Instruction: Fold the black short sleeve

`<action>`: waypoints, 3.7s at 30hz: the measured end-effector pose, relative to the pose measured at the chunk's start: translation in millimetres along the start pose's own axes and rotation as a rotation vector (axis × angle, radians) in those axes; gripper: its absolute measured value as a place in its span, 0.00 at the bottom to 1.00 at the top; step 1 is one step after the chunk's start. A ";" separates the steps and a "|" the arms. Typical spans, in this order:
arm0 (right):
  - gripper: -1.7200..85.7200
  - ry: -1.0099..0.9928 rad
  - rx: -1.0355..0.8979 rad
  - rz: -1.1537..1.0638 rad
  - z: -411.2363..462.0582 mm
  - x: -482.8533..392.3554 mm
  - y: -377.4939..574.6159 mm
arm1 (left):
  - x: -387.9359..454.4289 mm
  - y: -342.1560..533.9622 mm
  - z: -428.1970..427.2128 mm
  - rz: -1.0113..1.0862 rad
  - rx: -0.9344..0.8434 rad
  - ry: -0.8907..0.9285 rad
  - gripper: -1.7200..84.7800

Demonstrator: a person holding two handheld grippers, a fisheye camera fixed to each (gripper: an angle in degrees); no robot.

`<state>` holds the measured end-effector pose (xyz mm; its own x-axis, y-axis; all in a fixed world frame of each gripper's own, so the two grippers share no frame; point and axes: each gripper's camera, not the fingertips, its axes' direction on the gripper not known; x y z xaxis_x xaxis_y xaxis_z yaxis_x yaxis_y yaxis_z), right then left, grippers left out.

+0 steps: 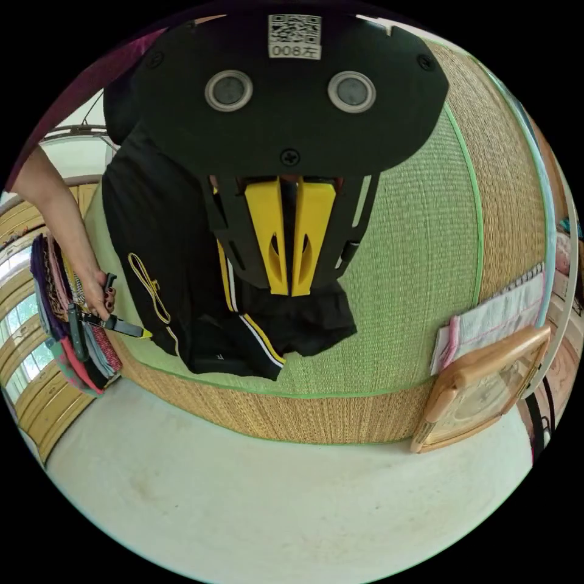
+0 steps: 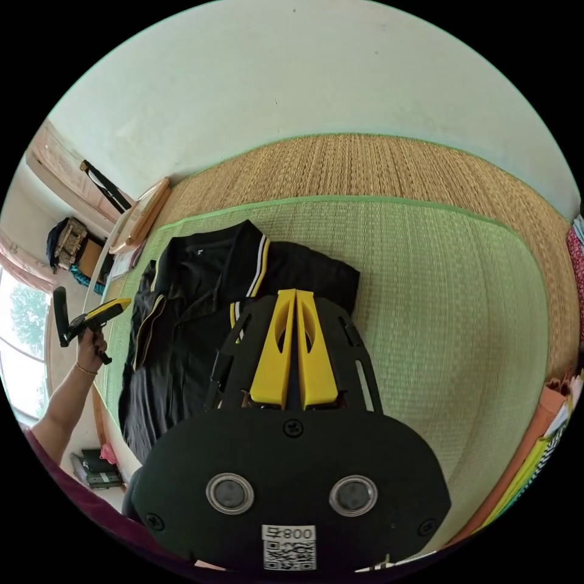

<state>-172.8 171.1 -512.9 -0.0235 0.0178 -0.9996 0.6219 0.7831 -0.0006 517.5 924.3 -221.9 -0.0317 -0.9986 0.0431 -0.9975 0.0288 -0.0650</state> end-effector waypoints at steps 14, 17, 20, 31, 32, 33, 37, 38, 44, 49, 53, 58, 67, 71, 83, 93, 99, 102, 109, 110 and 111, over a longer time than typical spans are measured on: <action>0.02 -0.194 0.092 -0.011 -191.0 -22.0 299.9 | 3.8 352.8 -190.8 -0.299 -0.133 0.245 0.03; 0.02 -0.265 0.083 0.030 -206.0 -28.9 347.0 | 13.1 398.5 -222.3 -0.370 -0.089 0.303 0.03; 0.02 -0.302 0.088 0.062 -217.8 -34.0 391.9 | 11.1 439.4 -244.7 -0.443 -0.061 0.353 0.05; 0.08 -0.233 -0.063 0.186 -203.3 -1.8 473.6 | -0.8 523.7 -260.2 -0.584 -0.150 0.374 0.11; 0.10 -0.209 -0.083 0.193 -197.7 2.3 475.3 | -0.3 525.2 -261.3 -0.587 -0.149 0.376 0.11; 0.11 -0.194 -0.097 0.199 -194.0 4.4 475.8 | 1.1 527.4 -263.7 -0.589 -0.154 0.381 0.11; 0.14 -0.132 -0.196 0.201 -157.9 15.7 471.5 | 6.3 531.1 -276.1 -0.582 -0.183 0.374 0.11; 0.14 -0.117 -0.222 0.197 -146.2 18.5 467.6 | 6.9 531.5 -278.4 -0.582 -0.186 0.373 0.11; 0.16 -0.108 -0.295 0.191 -96.5 37.2 438.9 | 10.7 537.1 -298.0 -0.602 -0.200 0.369 0.11; 0.15 -0.139 -0.339 0.134 -66.3 38.4 425.6 | 24.1 538.3 -305.0 -0.591 -0.248 0.361 0.11; 0.11 -0.165 -0.357 0.118 -53.5 40.5 426.2 | 33.4 534.7 -315.1 -0.570 -0.256 0.359 0.11; 0.05 -0.250 -0.362 0.080 -64.5 42.4 430.2 | 47.0 534.8 -337.4 -0.557 -0.221 0.376 0.11; 0.03 -0.538 -0.213 -0.039 -174.0 29.6 418.2 | 63.7 557.1 -378.6 -0.571 -0.103 0.454 0.11; 0.03 -0.691 -0.145 -0.115 -224.9 11.1 401.2 | 68.8 570.6 -389.9 -0.600 -0.050 0.498 0.11; 0.03 -0.833 -0.002 -0.178 -311.6 -2.8 363.8 | 77.3 588.9 -384.6 -0.697 -0.054 0.594 0.16; 0.02 -0.824 -0.010 -0.151 -317.0 0.0 362.4 | 86.4 537.4 -340.7 -0.601 -0.325 0.381 0.15; 0.02 -0.816 -0.013 -0.151 -319.3 0.9 358.0 | 82.0 505.8 -327.4 -0.570 -0.312 0.380 0.15; 0.02 -0.808 -0.020 -0.143 -316.3 2.3 358.2 | 74.9 496.3 -329.7 -0.586 -0.264 0.405 0.11; 0.02 -0.806 -0.018 -0.108 -307.2 15.4 365.8 | 54.9 496.6 -364.5 -0.631 -0.183 0.456 0.03; 0.02 -0.805 -0.013 -0.101 -306.6 19.1 368.1 | 53.4 497.9 -370.0 -0.633 -0.172 0.464 0.03; 0.02 -0.803 -0.011 -0.097 -306.4 21.0 369.4 | 50.1 501.5 -381.8 -0.638 -0.151 0.486 0.03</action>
<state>-183.5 651.2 -525.0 0.4946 -0.4994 -0.7113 0.6385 0.7641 -0.0925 -8.5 905.9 128.3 0.5555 -0.6952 0.4562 -0.8298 -0.4982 0.2513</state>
